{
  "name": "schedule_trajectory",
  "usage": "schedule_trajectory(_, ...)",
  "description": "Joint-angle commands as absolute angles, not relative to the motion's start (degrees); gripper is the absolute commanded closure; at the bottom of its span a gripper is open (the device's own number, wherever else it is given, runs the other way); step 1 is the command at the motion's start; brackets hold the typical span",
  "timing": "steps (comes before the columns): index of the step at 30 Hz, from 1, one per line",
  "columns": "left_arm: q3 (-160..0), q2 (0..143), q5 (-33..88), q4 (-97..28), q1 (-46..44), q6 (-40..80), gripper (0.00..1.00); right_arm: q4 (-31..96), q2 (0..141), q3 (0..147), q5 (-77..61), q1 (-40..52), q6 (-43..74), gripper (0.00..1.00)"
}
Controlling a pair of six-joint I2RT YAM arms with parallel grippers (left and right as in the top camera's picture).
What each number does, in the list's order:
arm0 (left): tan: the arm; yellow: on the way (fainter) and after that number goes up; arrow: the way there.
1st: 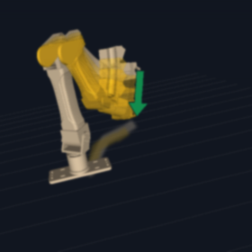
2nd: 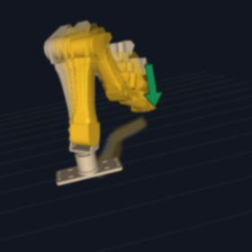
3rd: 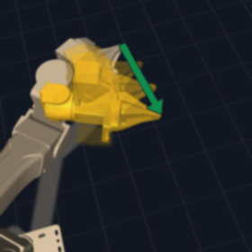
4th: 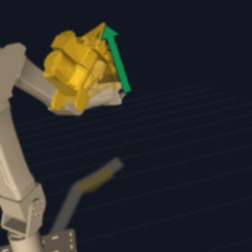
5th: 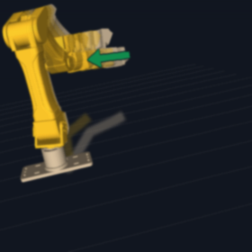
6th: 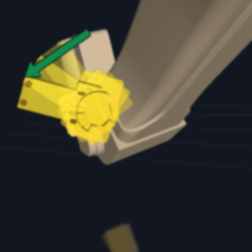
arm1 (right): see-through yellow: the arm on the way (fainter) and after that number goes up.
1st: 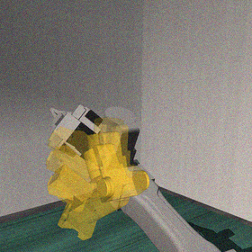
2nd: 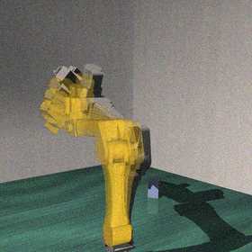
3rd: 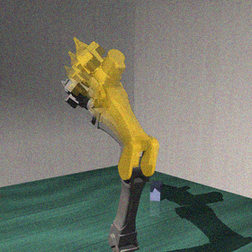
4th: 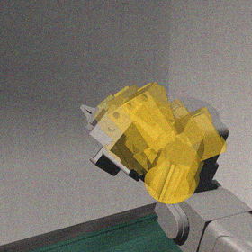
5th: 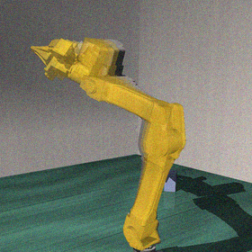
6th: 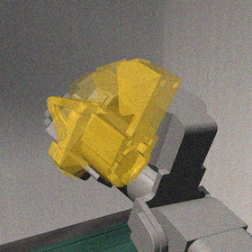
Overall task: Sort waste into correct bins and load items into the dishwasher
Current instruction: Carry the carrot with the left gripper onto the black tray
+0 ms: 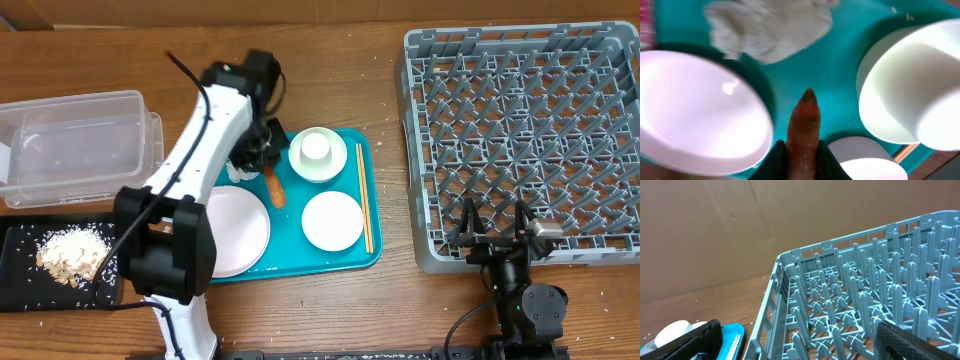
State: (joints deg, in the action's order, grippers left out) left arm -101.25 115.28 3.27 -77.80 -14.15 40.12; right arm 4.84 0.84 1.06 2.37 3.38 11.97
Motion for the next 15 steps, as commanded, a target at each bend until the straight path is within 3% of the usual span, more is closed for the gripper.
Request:
schedule_trajectory(1,-106.7,112.5,-2.6,-82.4,-9.3,39.2,0.96,4.6,0.2,0.5,2.9,3.2,11.7,0.0)
schedule_trajectory(6,-111.0,109.8,-4.5,-88.8,0.3,38.5,0.96,4.6,0.2,0.5,2.9,3.2,11.7,0.0)
schedule_trajectory(15,-112.2,108.0,-4.5,-92.8,25.8,38.5,0.96,4.6,0.2,0.5,2.9,3.2,11.7,0.0)
